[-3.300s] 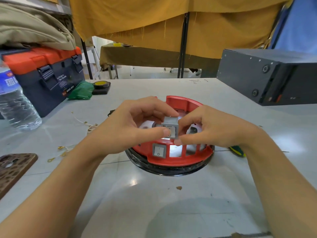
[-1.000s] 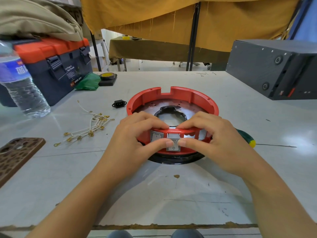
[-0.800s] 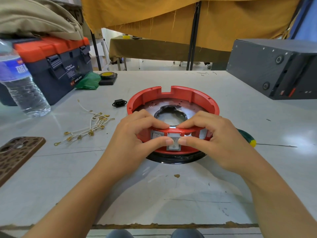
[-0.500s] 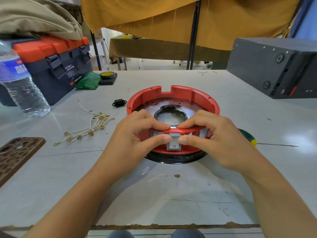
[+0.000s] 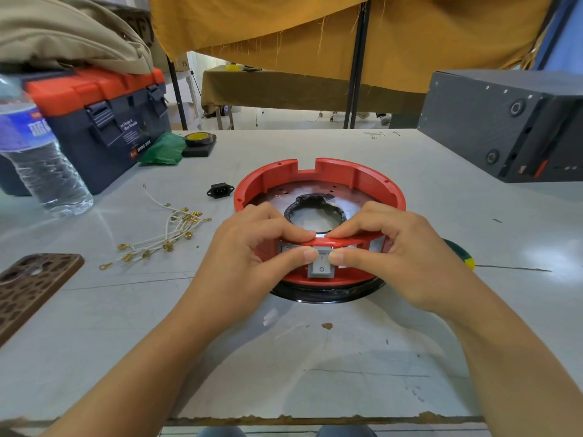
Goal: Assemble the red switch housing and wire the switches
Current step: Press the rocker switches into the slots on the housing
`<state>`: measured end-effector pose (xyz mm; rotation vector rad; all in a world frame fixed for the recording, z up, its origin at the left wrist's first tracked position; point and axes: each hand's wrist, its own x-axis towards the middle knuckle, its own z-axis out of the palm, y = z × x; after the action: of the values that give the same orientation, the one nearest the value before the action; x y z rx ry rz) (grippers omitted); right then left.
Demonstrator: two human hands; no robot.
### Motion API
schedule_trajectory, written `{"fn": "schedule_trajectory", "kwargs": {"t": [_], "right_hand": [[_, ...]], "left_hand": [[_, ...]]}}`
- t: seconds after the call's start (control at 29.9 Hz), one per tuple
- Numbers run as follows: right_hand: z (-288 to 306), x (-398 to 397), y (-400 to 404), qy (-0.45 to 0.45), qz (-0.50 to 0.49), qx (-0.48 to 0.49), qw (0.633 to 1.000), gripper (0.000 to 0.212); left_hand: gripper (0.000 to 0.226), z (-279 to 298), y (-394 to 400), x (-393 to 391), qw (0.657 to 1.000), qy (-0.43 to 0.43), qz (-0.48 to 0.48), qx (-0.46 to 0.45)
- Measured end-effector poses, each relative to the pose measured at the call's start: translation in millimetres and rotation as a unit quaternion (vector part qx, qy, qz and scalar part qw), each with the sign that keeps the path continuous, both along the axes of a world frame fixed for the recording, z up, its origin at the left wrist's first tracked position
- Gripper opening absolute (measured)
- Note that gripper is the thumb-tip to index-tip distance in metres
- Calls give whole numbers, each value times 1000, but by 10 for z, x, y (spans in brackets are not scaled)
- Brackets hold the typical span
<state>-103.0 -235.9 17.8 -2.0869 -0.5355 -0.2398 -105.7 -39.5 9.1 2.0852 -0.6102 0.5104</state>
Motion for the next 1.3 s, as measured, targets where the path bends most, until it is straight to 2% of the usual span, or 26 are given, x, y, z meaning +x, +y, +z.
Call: {"fn": "schedule_trajectory", "kwargs": {"t": [0.37,0.57,0.9,1.07,1.3], "right_hand": [[-13,6,5,-18,-14,-13,1000,11],[-19,-21,-21,-43,-21,-97,994,14],[-39,-22,-42,-58,-30,-179,982,33],[-48,-43,-22,-75,-38,-169,982,34],[-83,-25,-5,-54,-61,-151,985,37]], "left_hand": [[16,-6,-19,-2,1000,-18,7,6],[22,-30,38,-2,999,-16,-9,51],[33,-49,88,15,994,-23,-9,104],[32,-60,78,16,995,-29,-8,97],[31,-52,59,10,992,-59,3,109]]}}
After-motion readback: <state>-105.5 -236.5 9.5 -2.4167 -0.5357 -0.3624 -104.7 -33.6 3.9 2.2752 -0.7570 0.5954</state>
